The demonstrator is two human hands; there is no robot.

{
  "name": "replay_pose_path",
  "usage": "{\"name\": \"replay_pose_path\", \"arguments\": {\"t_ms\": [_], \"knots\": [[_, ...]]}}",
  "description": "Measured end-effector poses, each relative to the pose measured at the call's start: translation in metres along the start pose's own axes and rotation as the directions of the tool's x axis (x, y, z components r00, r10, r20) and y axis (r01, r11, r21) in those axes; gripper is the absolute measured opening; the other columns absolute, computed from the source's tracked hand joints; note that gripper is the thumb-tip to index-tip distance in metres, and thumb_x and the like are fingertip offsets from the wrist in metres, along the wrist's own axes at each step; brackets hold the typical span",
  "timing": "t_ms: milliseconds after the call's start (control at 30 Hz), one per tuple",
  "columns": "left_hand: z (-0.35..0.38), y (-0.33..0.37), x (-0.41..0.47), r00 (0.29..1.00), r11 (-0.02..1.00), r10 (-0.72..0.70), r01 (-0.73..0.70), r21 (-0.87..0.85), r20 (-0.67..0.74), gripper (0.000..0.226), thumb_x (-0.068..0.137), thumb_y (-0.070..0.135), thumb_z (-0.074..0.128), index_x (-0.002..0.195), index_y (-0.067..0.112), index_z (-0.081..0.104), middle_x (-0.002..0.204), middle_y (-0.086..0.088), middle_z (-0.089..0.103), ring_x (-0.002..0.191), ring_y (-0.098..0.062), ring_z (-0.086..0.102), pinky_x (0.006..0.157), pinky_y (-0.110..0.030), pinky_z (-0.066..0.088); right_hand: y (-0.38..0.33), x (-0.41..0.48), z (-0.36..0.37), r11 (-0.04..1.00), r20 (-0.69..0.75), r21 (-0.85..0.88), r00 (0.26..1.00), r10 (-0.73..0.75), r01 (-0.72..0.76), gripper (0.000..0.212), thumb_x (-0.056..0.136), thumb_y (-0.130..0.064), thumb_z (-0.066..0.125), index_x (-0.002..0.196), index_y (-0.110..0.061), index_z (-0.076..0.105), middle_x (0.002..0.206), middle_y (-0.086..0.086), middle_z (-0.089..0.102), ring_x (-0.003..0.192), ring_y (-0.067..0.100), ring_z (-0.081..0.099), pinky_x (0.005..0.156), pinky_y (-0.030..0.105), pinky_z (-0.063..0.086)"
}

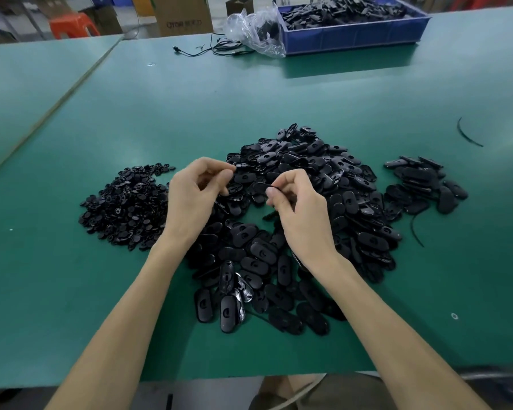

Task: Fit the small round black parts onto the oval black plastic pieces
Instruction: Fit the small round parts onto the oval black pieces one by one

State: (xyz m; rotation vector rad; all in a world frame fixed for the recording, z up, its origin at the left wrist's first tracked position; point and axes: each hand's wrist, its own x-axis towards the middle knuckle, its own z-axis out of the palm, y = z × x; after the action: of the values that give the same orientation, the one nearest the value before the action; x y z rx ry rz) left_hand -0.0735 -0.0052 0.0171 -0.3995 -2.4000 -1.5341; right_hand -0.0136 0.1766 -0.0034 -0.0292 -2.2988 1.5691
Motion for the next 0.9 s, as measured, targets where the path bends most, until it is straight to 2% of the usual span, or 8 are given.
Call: {"name": "replay_pose_path", "arguments": {"t_ms": [67,200,333,433,667,900], "knots": [[0.0047,0.0045,-0.0038,0.997,0.995,0.007,0.001,-0.101,0.082,0.008,0.099,0.012,0.069,0.104,0.010,0.075,0.072,0.001,0.071,0.063,-0.012,0.067,0.069,-0.016,0.050,-0.0001,-0.0004,-0.0002,1.000,0.000,0.013,1.000,-0.006,0.006,0.006,0.105,-0.020,0.063,0.101,-0.020,0.058,0.080,-0.004,0.069,0.075,0.006,0.064,0.069,0.013,0.045],[0.0111,0.0063,-0.0100,0.989,0.996,0.022,-0.009,-0.088,0.147,0.009,0.098,0.011,0.070,0.105,0.009,0.076,0.066,-0.003,0.070,0.059,-0.015,0.066,0.065,-0.014,0.049,-0.0001,-0.0013,-0.0001,1.000,0.000,0.022,1.000,-0.012,0.012,0.006,0.106,-0.024,0.062,0.101,-0.022,0.060,0.076,-0.004,0.067,0.069,0.005,0.060,0.066,0.011,0.042],[0.0098,0.0052,-0.0092,0.986,0.990,0.019,0.004,-0.140,0.166,0.014,0.098,0.009,0.069,0.109,0.007,0.077,0.073,-0.007,0.072,0.063,-0.013,0.069,0.065,-0.017,0.054,-0.0009,-0.0009,-0.0003,1.000,-0.010,0.017,1.000,-0.019,0.019,0.005,0.106,-0.022,0.061,0.102,-0.022,0.063,0.080,-0.004,0.070,0.078,0.009,0.067,0.071,0.013,0.048],[0.0090,0.0039,-0.0086,0.982,0.983,0.010,0.024,-0.182,0.186,0.015,0.098,0.008,0.069,0.111,0.007,0.077,0.082,-0.007,0.075,0.072,-0.019,0.073,0.067,-0.026,0.059,-0.0015,-0.0007,0.0002,1.000,-0.011,0.015,1.000,-0.013,0.014,0.006,0.107,-0.020,0.059,0.106,-0.019,0.065,0.084,-0.005,0.070,0.079,0.009,0.067,0.074,0.019,0.052],[0.0096,0.0030,-0.0085,0.978,0.985,0.025,0.011,-0.172,0.208,0.018,0.097,0.011,0.072,0.114,0.012,0.077,0.088,0.002,0.079,0.080,-0.018,0.076,0.067,-0.025,0.060,-0.0026,-0.0009,-0.0008,1.000,-0.020,-0.002,1.000,-0.006,0.006,0.013,0.109,-0.019,0.055,0.111,-0.016,0.067,0.085,-0.013,0.065,0.074,0.004,0.060,0.070,0.014,0.047],[0.0105,0.0049,-0.0097,0.973,0.982,-0.008,0.052,-0.184,0.231,0.021,0.095,0.009,0.074,0.113,0.017,0.078,0.092,0.004,0.080,0.083,-0.018,0.077,0.073,-0.040,0.064,-0.0030,-0.0011,-0.0010,1.000,-0.035,0.016,0.999,0.008,-0.008,0.013,0.108,-0.022,0.057,0.110,-0.016,0.068,0.090,-0.012,0.068,0.077,0.004,0.062,0.072,0.013,0.047]]}}
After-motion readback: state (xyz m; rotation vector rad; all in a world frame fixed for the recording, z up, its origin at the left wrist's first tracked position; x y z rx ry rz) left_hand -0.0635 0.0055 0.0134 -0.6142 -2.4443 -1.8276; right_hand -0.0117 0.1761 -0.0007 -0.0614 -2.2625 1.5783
